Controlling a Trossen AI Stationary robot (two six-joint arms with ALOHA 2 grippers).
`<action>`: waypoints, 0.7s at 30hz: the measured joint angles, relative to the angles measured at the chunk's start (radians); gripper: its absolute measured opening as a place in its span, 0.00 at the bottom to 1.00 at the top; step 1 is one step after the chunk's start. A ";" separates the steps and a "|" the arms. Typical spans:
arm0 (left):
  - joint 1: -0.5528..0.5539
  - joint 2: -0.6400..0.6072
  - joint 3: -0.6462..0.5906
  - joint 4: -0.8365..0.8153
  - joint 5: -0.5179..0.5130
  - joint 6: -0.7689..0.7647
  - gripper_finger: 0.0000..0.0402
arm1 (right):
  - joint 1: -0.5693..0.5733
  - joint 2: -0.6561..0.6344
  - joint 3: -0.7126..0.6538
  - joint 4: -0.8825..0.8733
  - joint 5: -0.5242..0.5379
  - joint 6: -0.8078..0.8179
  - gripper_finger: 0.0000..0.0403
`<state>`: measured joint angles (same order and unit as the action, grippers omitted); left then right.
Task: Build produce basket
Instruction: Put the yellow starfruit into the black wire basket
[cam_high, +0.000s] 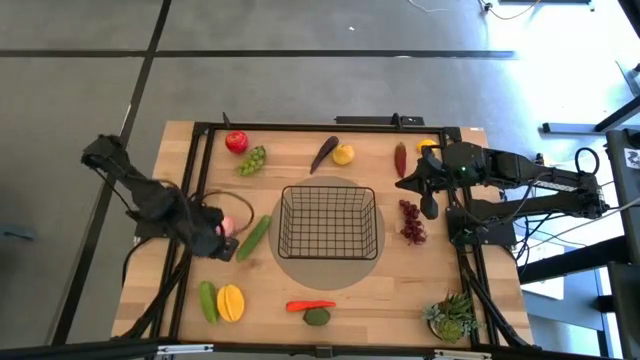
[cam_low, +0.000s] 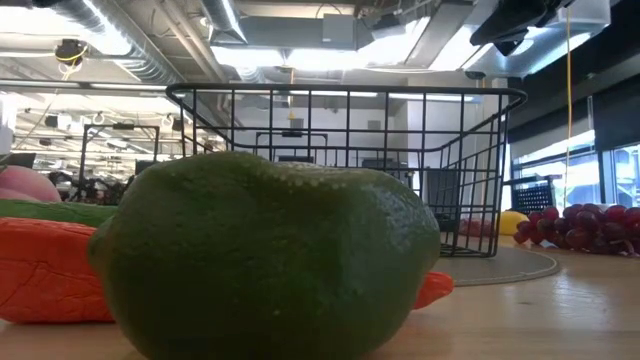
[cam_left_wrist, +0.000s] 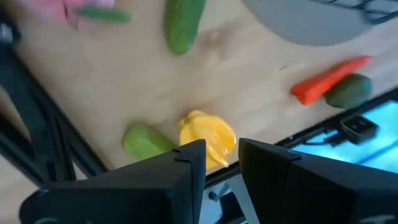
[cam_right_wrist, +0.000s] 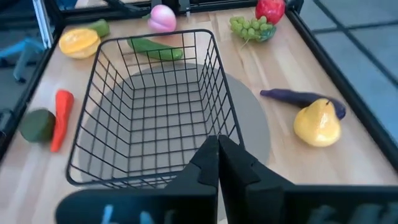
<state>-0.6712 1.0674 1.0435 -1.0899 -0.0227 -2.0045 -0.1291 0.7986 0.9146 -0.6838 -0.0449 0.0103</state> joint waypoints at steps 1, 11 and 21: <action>-0.023 0.023 0.000 0.005 -0.005 -0.050 0.21 | 0.000 0.000 0.000 0.000 -0.001 -0.021 0.00; -0.188 0.241 0.000 0.230 -0.025 -0.316 0.21 | 0.000 0.000 0.000 0.023 -0.010 -0.058 0.00; -0.249 0.397 0.000 0.304 -0.024 -0.373 0.21 | 0.000 0.000 -0.001 0.032 -0.010 -0.151 0.00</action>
<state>-0.9203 1.4646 1.0435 -0.7856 -0.0471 -2.3772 -0.1287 0.7986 0.9138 -0.6521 -0.0547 -0.1409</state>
